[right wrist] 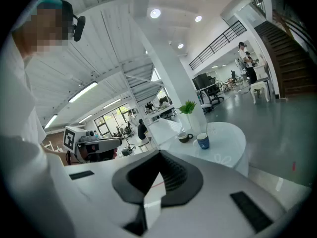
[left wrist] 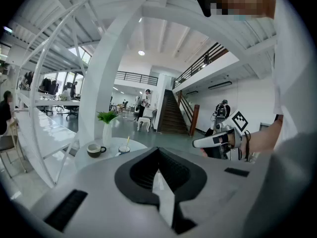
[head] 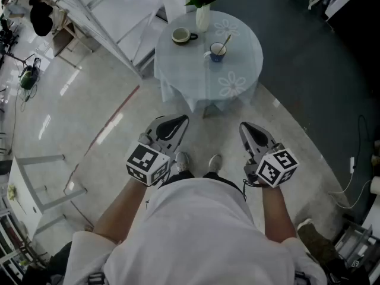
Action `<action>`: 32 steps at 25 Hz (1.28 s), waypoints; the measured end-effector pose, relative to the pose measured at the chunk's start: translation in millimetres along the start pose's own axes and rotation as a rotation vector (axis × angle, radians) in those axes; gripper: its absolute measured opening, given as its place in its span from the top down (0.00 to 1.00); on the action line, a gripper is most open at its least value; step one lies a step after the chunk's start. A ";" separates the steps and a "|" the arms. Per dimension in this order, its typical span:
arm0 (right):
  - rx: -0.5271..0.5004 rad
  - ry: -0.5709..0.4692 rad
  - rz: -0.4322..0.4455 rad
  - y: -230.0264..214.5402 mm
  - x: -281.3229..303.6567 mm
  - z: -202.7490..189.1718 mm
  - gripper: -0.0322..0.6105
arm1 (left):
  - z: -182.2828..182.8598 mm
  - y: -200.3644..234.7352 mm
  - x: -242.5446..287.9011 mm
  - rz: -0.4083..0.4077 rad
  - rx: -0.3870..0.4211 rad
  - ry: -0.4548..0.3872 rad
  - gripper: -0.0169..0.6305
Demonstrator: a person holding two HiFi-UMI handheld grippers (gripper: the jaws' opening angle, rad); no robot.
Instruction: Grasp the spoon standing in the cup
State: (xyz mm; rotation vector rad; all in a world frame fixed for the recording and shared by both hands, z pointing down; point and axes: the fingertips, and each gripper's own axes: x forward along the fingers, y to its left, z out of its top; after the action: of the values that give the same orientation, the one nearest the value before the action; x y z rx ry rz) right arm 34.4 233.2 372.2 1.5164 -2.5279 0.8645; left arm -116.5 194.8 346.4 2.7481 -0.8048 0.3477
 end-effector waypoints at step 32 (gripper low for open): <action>0.069 0.000 0.077 -73.7 -48.3 5.6 0.92 | 1.5 -67.3 56.6 0.070 0.005 0.013 0.94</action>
State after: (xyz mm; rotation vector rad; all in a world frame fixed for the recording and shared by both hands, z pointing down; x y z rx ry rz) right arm 121.6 242.5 382.9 1.4466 -2.5978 0.9719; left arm -32.6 221.3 349.9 2.7248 -0.8998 0.3810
